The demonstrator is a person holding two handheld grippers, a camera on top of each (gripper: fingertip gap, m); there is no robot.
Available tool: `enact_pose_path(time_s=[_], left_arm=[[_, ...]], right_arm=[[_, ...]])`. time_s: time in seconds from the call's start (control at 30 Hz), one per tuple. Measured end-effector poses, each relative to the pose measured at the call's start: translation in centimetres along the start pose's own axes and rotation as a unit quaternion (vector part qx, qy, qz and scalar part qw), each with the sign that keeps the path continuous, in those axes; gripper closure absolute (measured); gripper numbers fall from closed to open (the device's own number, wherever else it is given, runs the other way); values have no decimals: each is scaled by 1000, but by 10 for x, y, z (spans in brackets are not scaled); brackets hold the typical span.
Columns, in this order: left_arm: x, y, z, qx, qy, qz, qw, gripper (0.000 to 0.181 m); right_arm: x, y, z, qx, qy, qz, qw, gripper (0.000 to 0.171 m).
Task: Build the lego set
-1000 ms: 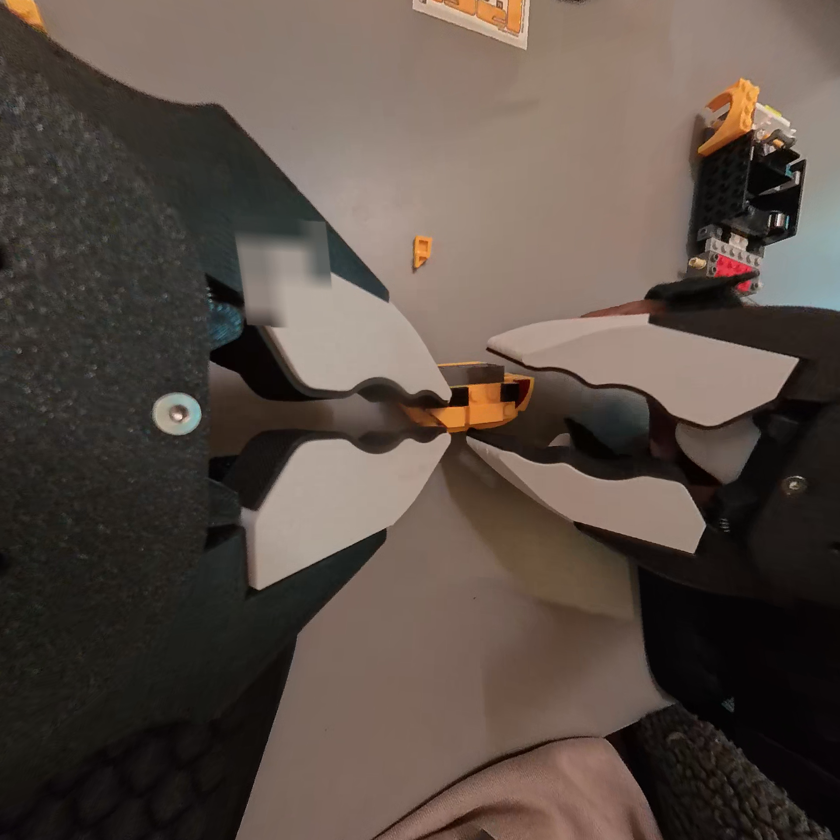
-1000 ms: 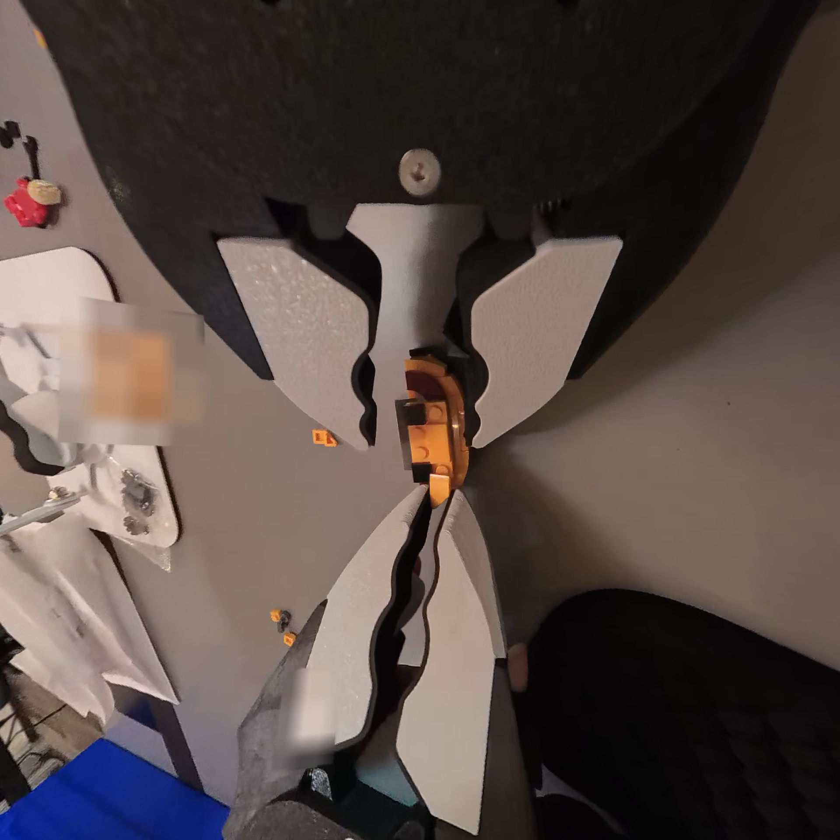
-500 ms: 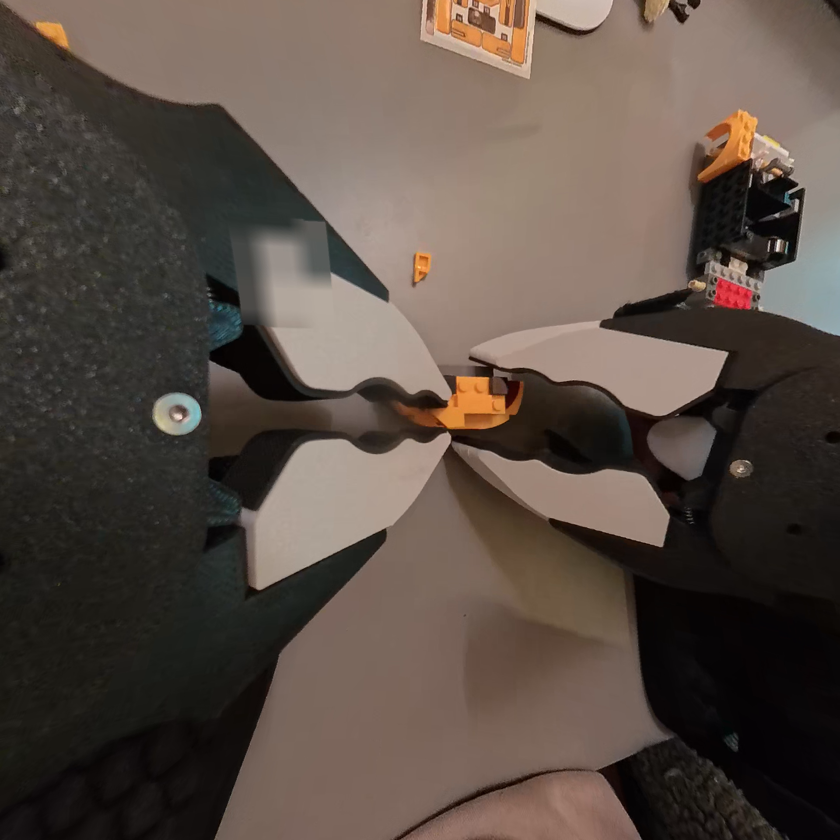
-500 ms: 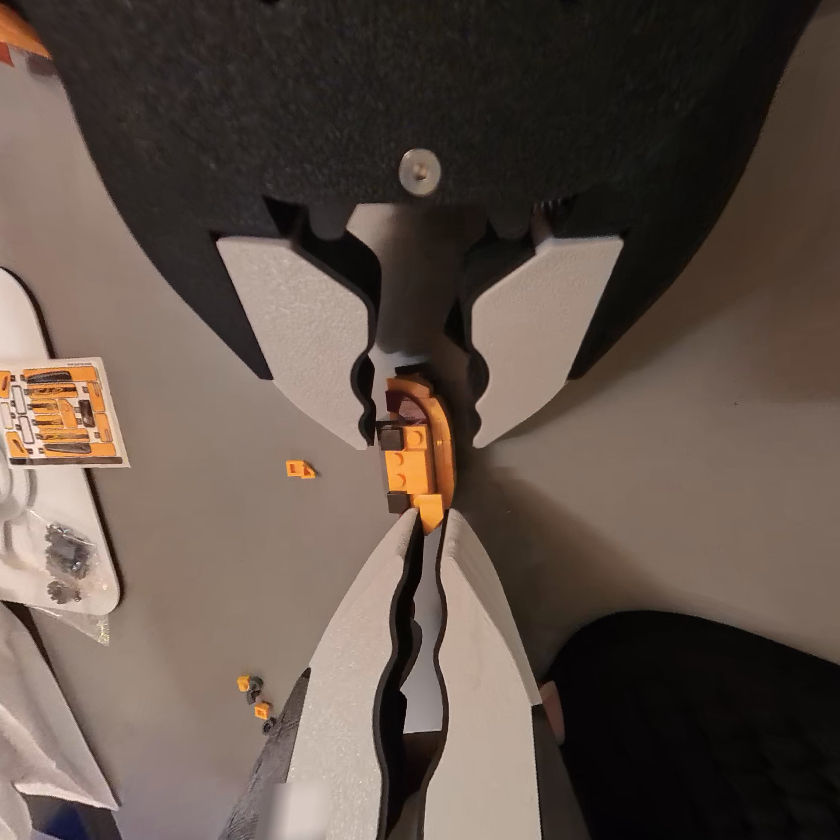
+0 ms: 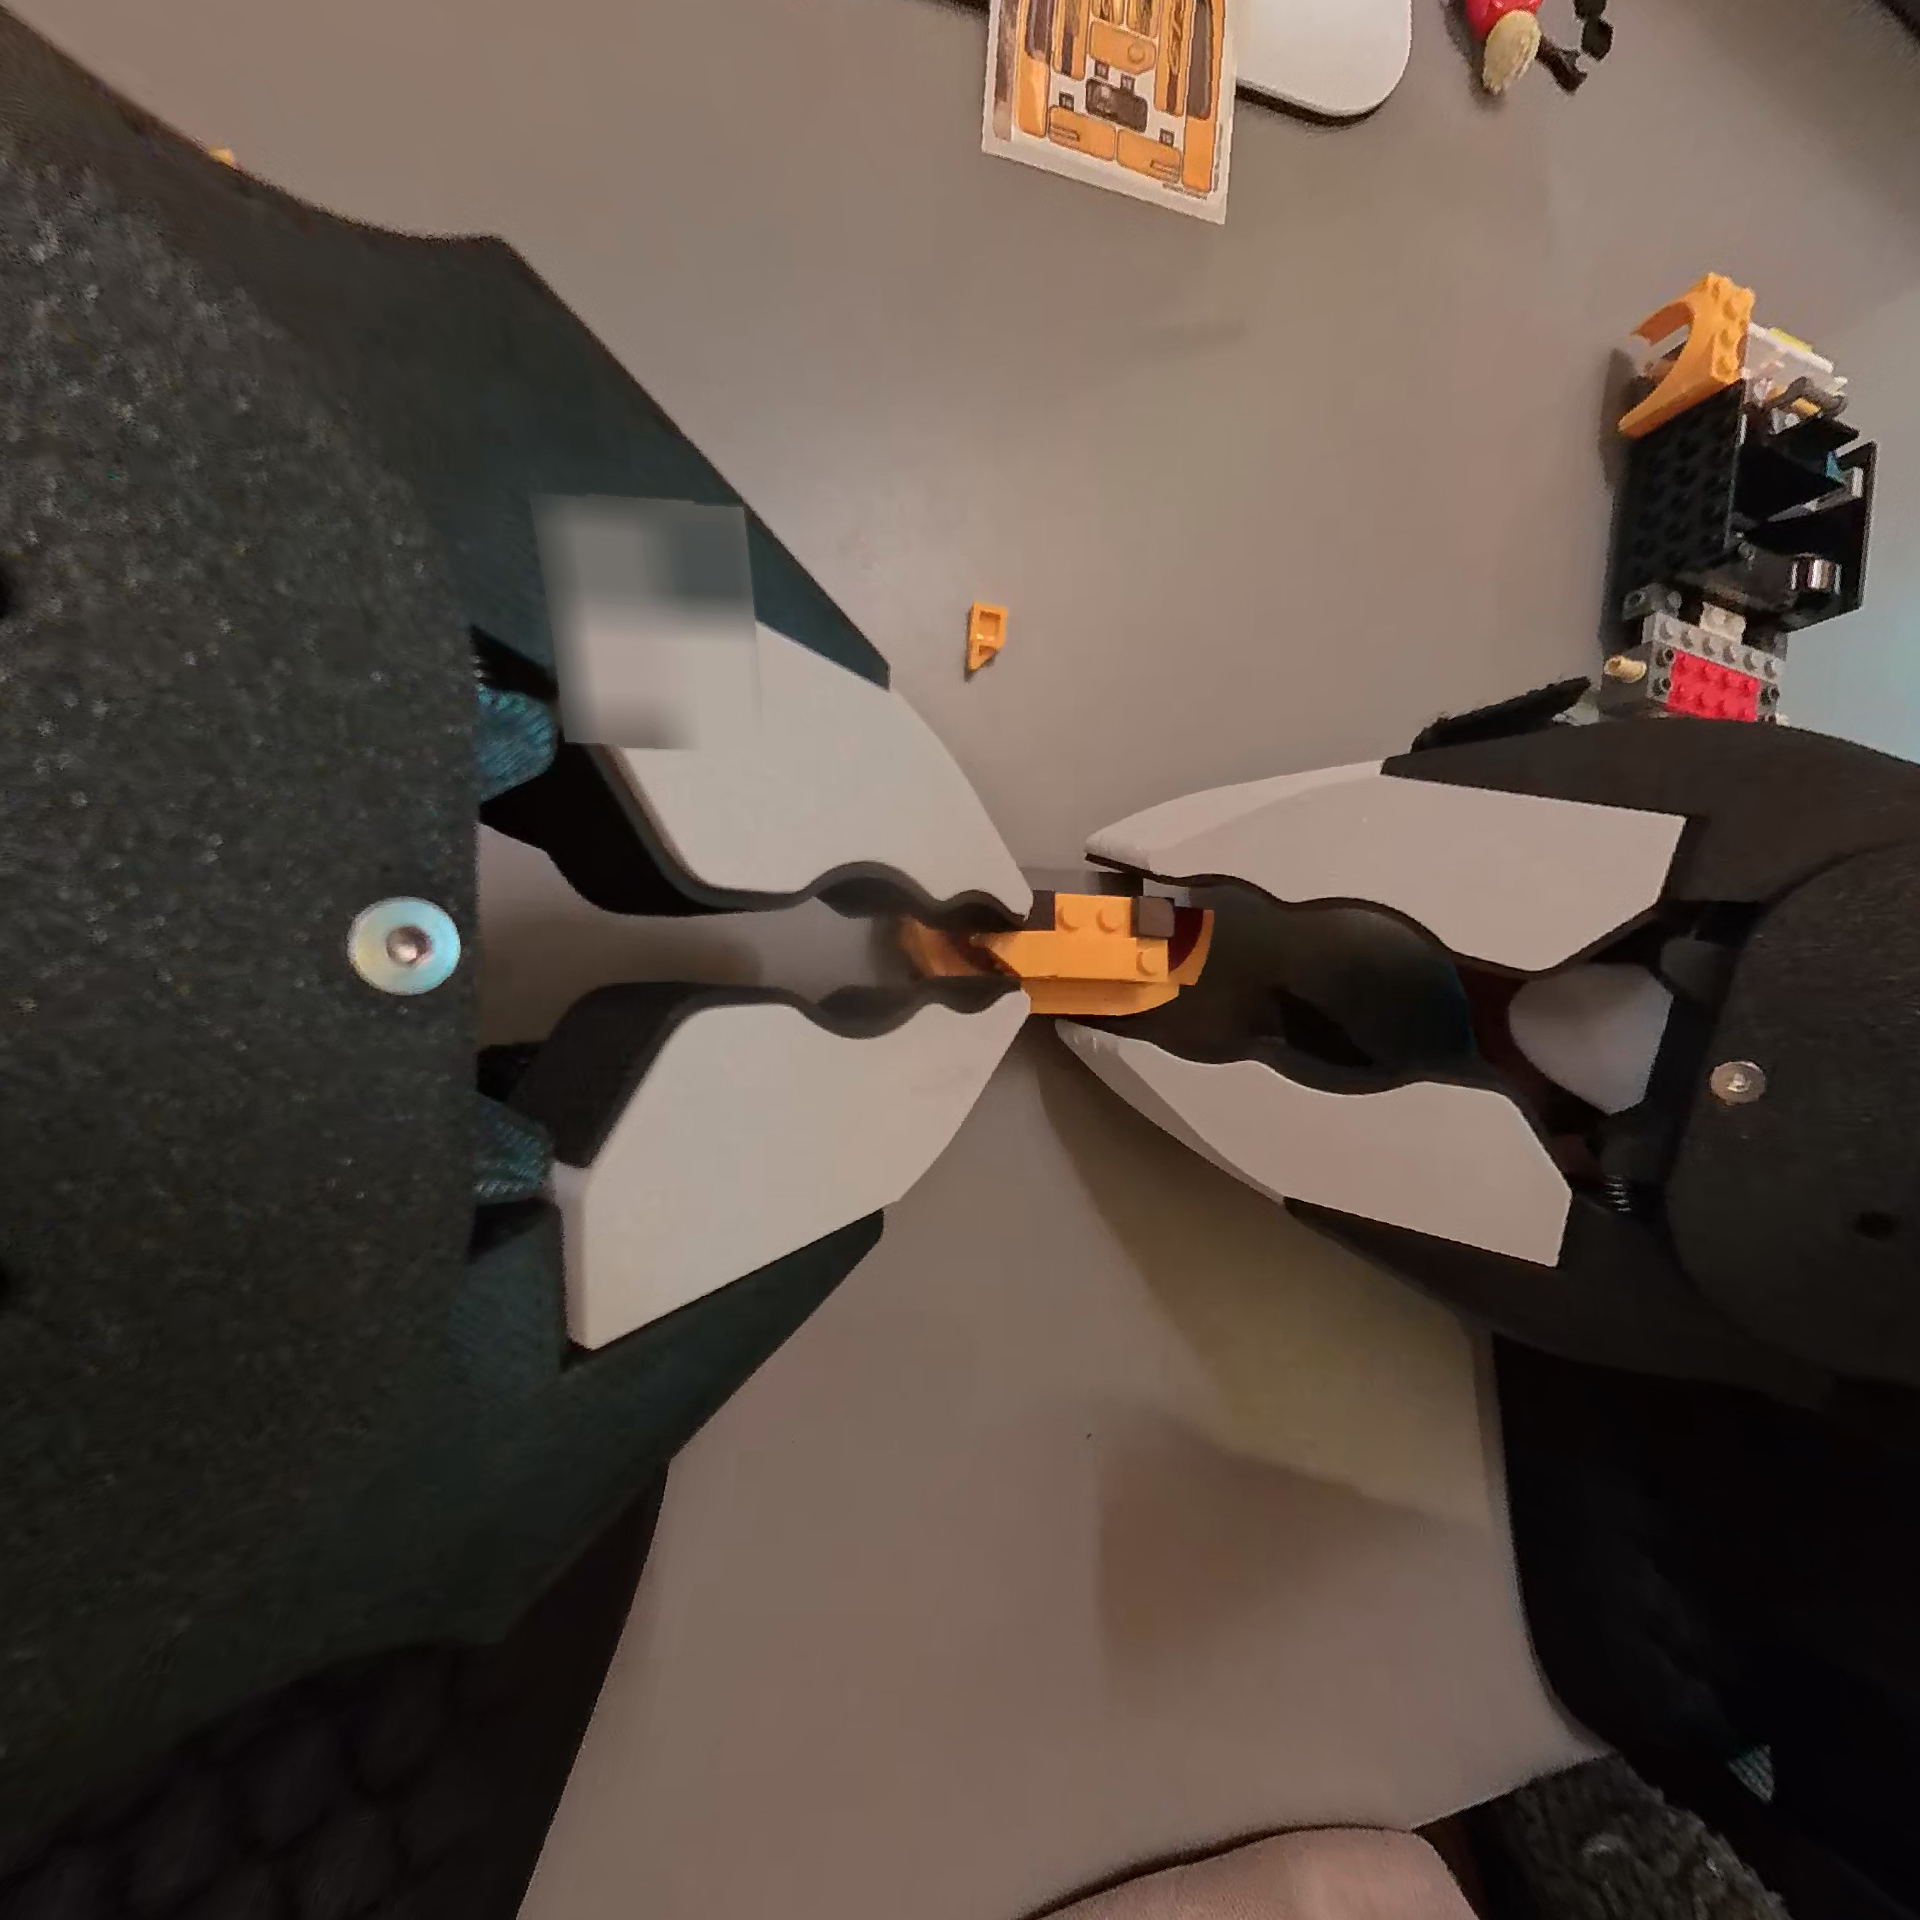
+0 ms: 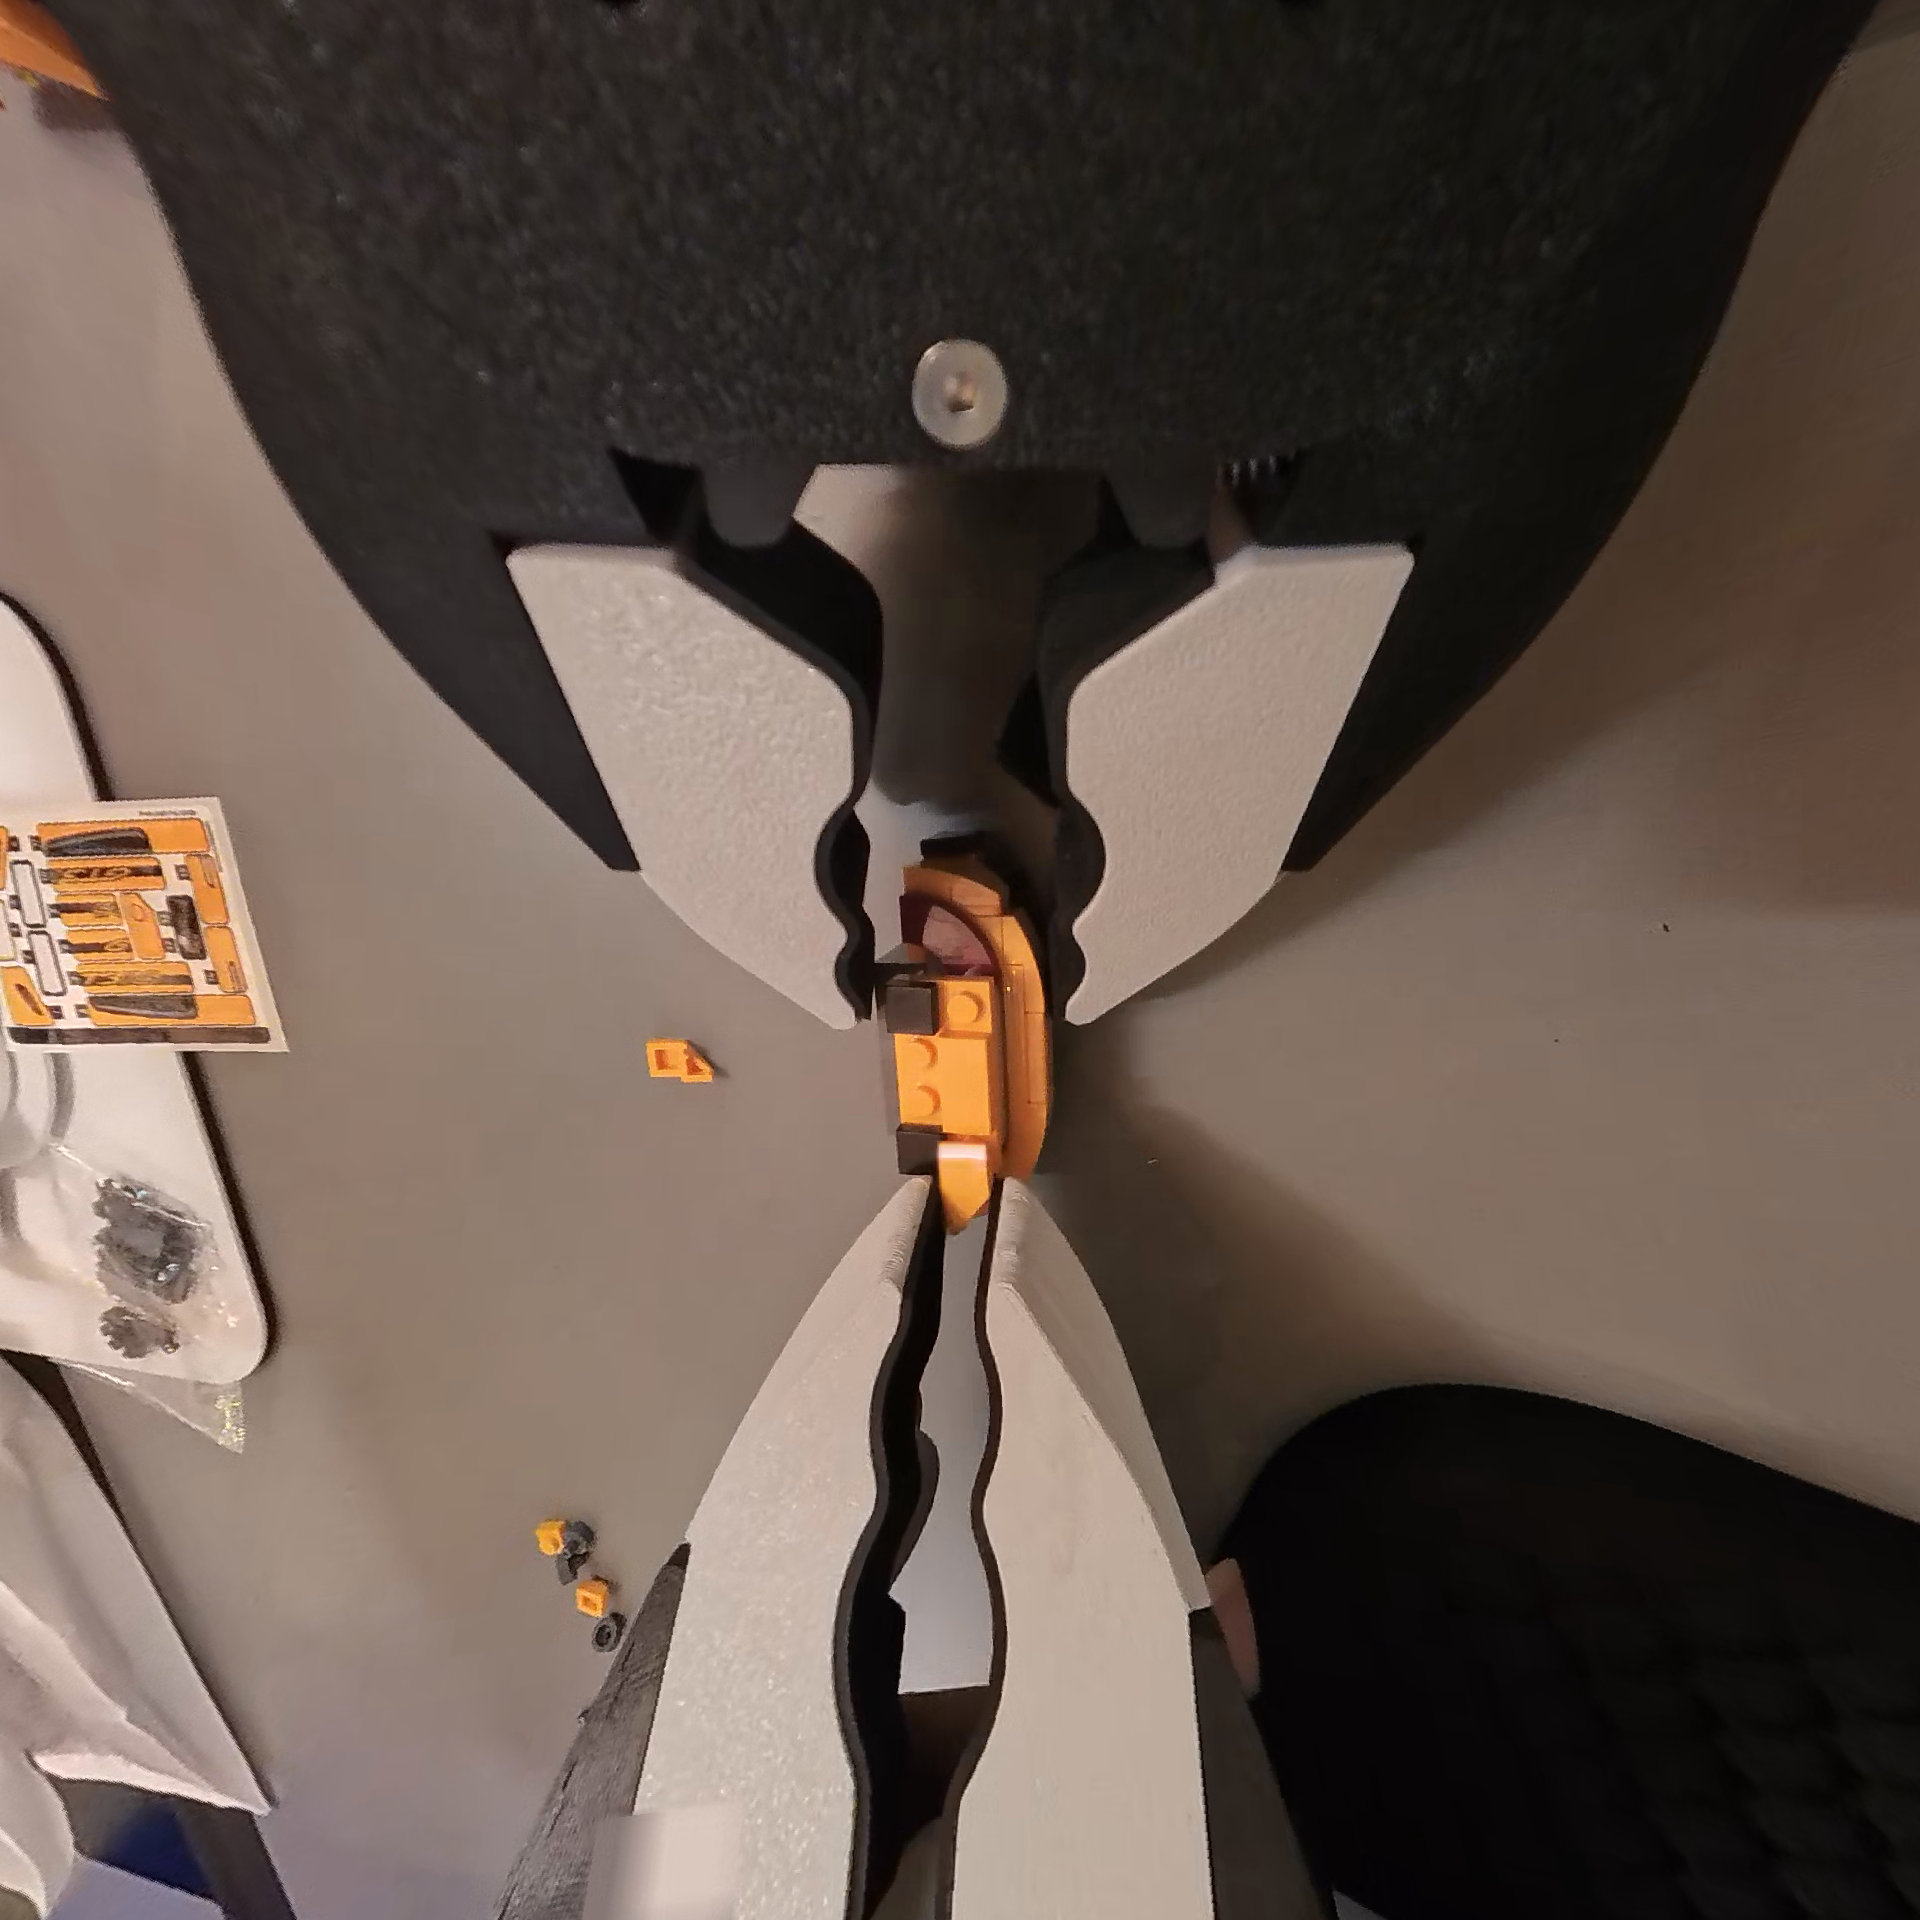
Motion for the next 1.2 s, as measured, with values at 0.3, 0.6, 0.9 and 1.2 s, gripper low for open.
enact_pose_path(time_s=[0.3, 0.6, 0.9, 1.2], left_arm=[[1, 0, 0, 11, 11, 4, 1000, 171], [1, -14, 3, 11, 7, -18, 1000, 170], [-40, -26, -8, -65, -26, 95, 993, 171], [-29, -17, -2, -58, -16, 19, 998, 154]], right_arm=[[-1, 0, -1, 0, -1, -1, 1000, 140], [-1, 0, -2, -1, -1, -1, 1000, 139], [-2, 0, -3, -2, 2, 0, 1000, 139], [2, -5, -3, 13, 25, -22, 999, 140]])
Point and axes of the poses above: each gripper's, where its closed fingertips meet, y out along the fingers, x out of its top, z = x × y across the jaws, the point moved 6 cm from there along -y, back along the fingers, and after that the axes turned 10 degrees about -x, right-handed, at the moved point
